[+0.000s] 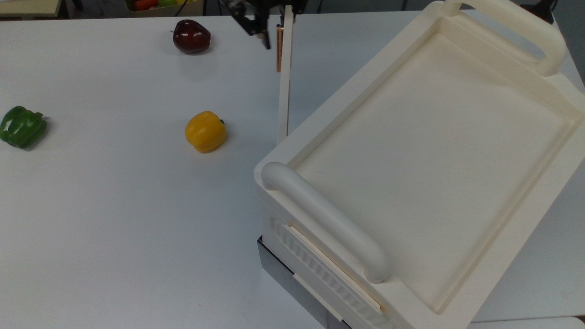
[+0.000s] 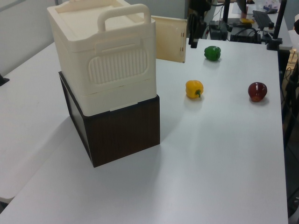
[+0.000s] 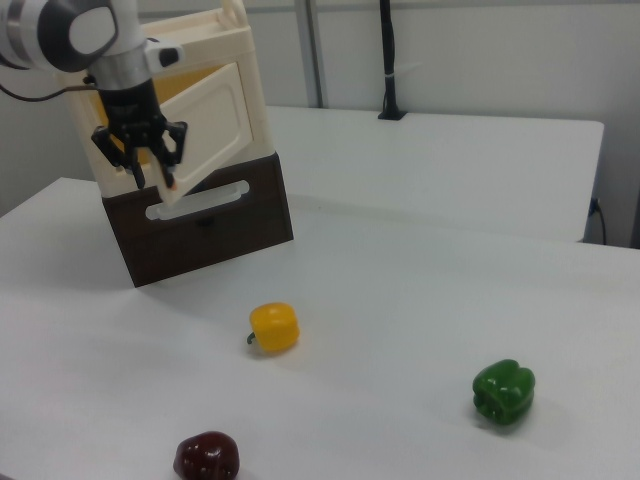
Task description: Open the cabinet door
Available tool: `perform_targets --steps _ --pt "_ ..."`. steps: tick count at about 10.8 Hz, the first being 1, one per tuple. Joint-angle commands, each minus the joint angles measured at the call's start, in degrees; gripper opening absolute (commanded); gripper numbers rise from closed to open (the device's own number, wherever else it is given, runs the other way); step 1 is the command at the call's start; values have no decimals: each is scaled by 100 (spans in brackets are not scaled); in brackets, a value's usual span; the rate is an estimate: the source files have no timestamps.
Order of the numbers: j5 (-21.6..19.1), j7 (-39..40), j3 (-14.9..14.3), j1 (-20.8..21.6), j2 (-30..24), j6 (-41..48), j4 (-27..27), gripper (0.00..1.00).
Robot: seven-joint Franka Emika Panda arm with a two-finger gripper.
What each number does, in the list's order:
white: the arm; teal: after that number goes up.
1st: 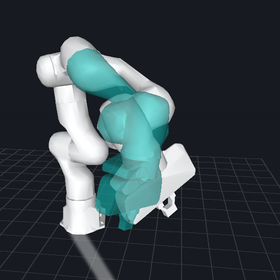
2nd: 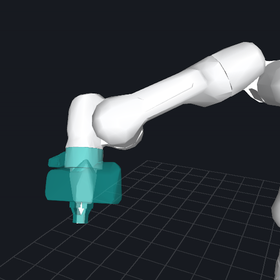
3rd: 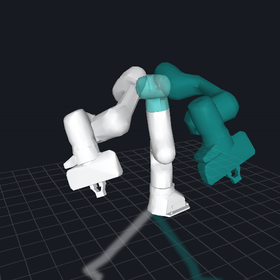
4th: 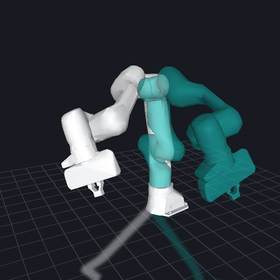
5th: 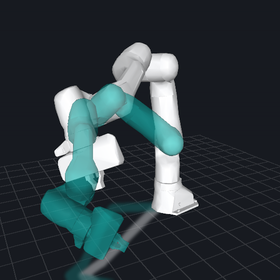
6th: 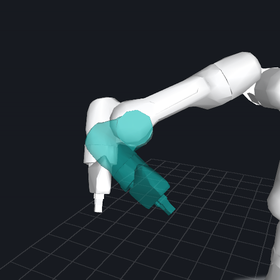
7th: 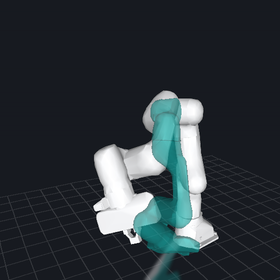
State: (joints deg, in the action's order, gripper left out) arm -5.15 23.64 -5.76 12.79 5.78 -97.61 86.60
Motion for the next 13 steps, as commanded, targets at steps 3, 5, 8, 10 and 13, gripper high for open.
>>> perform_targets --steps 3,5,8,10,13 --pt "725 -761 -144 -601 -182 681 208 100" --pt "823 -1508 -144 -917 -165 769 217 100" --pt "955 -2327 -136 -1252 -191 814 208 100" --pt "964 -2583 -118 -1410 -156 718 182 100" --pt "1060 -2812 -136 -1411 -182 849 156 100"
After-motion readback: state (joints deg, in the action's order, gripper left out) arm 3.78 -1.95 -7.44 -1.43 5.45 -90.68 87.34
